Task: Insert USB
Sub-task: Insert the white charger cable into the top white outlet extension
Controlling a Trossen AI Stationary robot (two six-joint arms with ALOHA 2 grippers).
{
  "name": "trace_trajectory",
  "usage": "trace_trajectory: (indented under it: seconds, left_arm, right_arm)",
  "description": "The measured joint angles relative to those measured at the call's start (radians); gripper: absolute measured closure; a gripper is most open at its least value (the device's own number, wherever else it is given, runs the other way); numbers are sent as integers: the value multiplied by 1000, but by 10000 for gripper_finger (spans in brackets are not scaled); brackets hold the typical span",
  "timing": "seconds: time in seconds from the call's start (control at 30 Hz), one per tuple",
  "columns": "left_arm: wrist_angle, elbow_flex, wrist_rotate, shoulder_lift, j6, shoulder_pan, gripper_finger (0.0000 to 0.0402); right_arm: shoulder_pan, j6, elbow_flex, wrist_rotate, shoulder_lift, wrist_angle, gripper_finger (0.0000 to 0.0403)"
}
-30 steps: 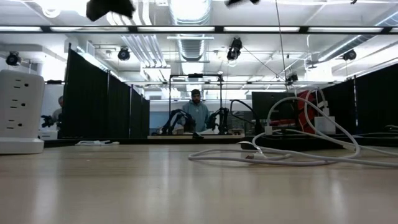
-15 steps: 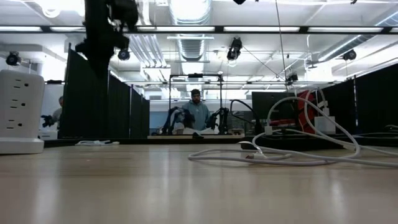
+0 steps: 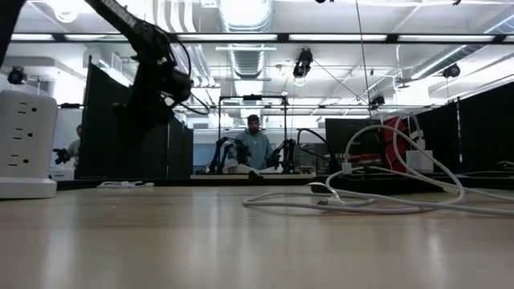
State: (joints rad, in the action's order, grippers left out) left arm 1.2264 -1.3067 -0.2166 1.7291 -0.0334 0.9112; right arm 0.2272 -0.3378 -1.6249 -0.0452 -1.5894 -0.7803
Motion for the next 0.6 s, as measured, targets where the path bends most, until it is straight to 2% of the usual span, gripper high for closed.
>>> trace_trajectory:
  seconds: [0.07, 0.2, 0.3, 0.6]
  left_arm:
    - [-43, 0, 5, 22, 20, 22, 193]
    - [-94, 0, 100, 87, 32, 79, 158]
    - [-106, 0, 104, 126, 24, 109, 142]
    - [-189, 11, 95, 192, 21, 158, 140]
  right_arm:
    - [13, -18, 0, 0, 0, -15, 115]
    - [46, -58, 0, 0, 0, -35, 122]
    - [73, -87, 0, 0, 0, -44, 128]
    - [106, -160, 0, 0, 0, -76, 137]
